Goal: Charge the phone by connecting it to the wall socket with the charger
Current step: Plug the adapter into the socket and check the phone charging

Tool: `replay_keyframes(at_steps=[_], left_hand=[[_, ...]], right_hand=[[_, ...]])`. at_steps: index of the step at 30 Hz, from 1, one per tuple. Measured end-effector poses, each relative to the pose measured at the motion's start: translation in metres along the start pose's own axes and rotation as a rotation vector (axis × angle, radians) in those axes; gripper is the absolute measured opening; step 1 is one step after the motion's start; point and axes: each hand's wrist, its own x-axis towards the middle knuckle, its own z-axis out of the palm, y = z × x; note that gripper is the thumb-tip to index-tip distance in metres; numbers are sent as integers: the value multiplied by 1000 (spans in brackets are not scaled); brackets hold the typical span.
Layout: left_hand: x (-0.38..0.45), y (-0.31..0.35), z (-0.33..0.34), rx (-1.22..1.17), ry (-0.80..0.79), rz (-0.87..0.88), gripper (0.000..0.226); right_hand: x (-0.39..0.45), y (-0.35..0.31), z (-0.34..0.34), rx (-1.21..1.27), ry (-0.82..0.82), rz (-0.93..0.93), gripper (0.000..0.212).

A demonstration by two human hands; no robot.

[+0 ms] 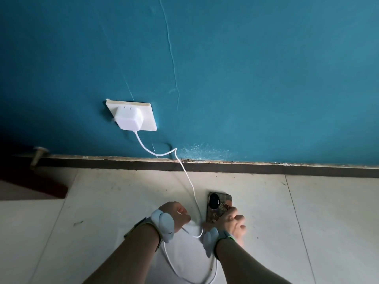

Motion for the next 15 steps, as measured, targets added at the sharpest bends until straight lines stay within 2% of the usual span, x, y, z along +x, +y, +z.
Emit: replay_keyframes(at_steps=[3, 9, 12, 15], left_hand=[[2, -3, -1, 19, 11, -3, 36], [2, -5, 2, 47, 7, -4, 36], [-3, -5, 2, 67, -12, 11, 37], [-3, -4, -2, 74, -31, 19, 35]], right_hand=[[3, 2, 11, -110, 33, 37, 90], [11, -1, 18, -124, 24, 60, 93], [10, 0, 17, -58, 35, 40, 91], [12, 2, 15, 150, -2, 41, 86]])
